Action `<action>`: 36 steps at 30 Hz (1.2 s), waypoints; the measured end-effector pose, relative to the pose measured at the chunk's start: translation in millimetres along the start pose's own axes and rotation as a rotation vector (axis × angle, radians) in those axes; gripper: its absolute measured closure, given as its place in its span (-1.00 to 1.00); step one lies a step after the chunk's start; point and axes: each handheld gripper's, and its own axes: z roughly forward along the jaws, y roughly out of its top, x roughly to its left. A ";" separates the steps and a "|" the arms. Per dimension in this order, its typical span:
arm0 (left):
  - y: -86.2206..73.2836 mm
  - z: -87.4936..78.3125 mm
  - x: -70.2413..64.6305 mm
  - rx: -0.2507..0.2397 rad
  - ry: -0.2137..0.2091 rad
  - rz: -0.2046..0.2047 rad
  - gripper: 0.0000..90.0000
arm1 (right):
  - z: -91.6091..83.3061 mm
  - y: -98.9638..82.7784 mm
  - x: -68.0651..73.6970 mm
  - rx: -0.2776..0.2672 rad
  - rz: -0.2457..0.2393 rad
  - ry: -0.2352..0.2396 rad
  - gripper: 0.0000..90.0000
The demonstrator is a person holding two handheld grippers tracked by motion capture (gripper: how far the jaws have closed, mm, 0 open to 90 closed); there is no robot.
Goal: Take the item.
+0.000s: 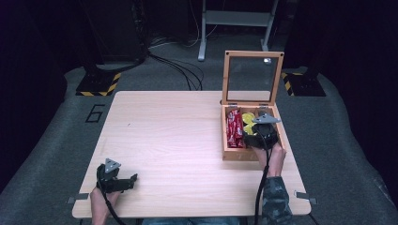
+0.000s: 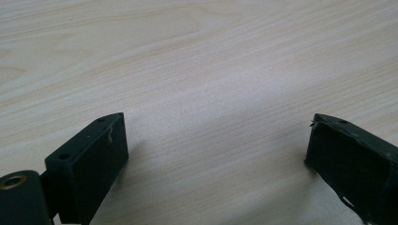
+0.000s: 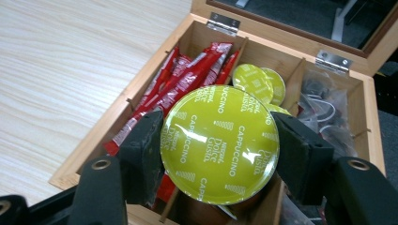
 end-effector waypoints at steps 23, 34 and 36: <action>0.0 0.0 0.0 0.000 0.000 0.000 -0.88 | 2.8 27.2 37.9 -0.044 -0.059 0.079 -0.16; 0.0 0.0 -0.1 -0.001 0.000 0.000 -0.88 | 7.0 37.7 57.9 -0.057 -0.084 0.122 -0.16; 0.0 0.0 -0.1 0.000 0.000 0.000 -0.88 | 8.1 39.4 60.6 -0.057 -0.099 0.131 -0.16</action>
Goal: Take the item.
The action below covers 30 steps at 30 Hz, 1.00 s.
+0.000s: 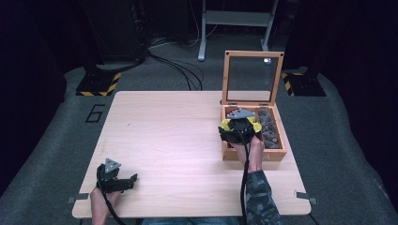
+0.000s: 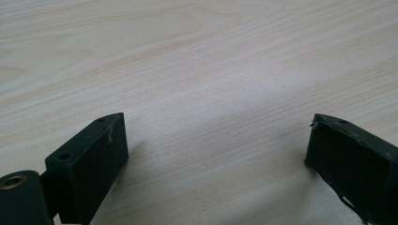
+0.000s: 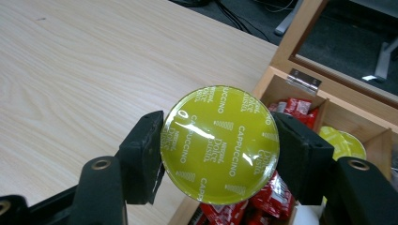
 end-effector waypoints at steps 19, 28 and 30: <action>0.0 -0.1 0.0 0.001 0.000 0.001 -0.88 | 22.9 9.5 27.2 0.023 -0.019 0.079 -0.16; 0.0 0.0 -0.1 0.000 0.001 0.000 -0.88 | 35.4 9.5 34.1 0.037 -0.013 0.105 -0.16; 0.0 -0.1 -0.1 0.000 0.000 0.000 -0.88 | 38.2 8.9 35.7 0.044 -0.007 0.109 -0.16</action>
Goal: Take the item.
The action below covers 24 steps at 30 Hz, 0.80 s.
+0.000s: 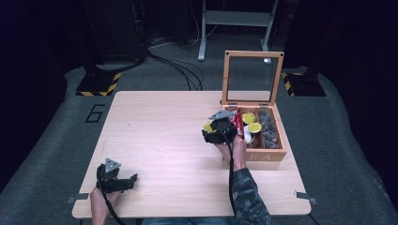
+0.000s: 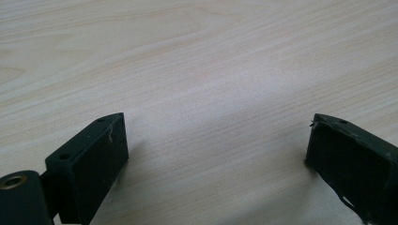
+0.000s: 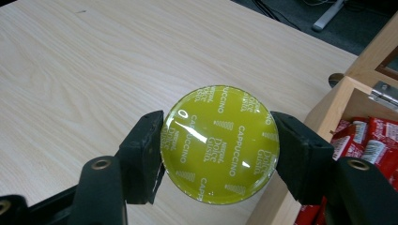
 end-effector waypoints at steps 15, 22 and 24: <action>0.0 0.0 0.1 0.001 0.000 0.001 -0.88 | 27.3 -3.2 6.5 0.029 0.011 0.058 -0.16; 0.0 0.1 0.1 0.000 0.000 -0.001 -0.88 | 42.5 -7.0 14.1 0.056 0.005 0.089 -0.16; 0.0 0.1 0.1 0.000 0.000 -0.001 -0.88 | 46.9 -7.9 17.4 0.071 0.015 0.097 -0.16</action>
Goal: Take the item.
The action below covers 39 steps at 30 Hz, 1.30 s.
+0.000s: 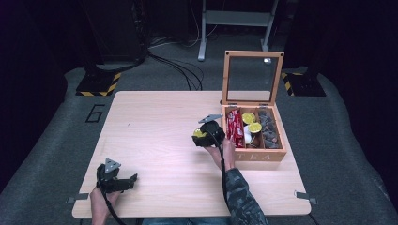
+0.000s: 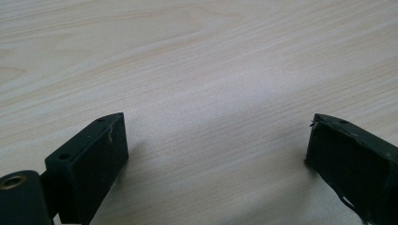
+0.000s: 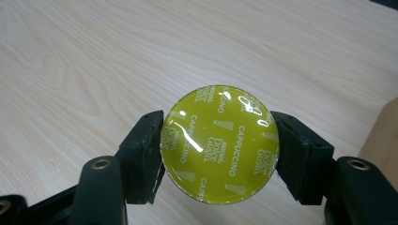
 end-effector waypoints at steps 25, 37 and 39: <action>0.0 -0.1 -0.2 -0.001 0.001 0.000 -0.88 | 56.6 -7.5 6.8 0.101 0.003 0.036 -0.16; 0.0 -0.1 -0.2 -0.001 0.001 0.001 -0.88 | 63.5 -11.0 5.9 0.126 0.000 0.013 -0.37; -0.1 -0.1 -0.2 -0.001 0.001 0.001 -0.88 | 63.9 -12.5 5.9 0.127 0.007 0.015 -0.50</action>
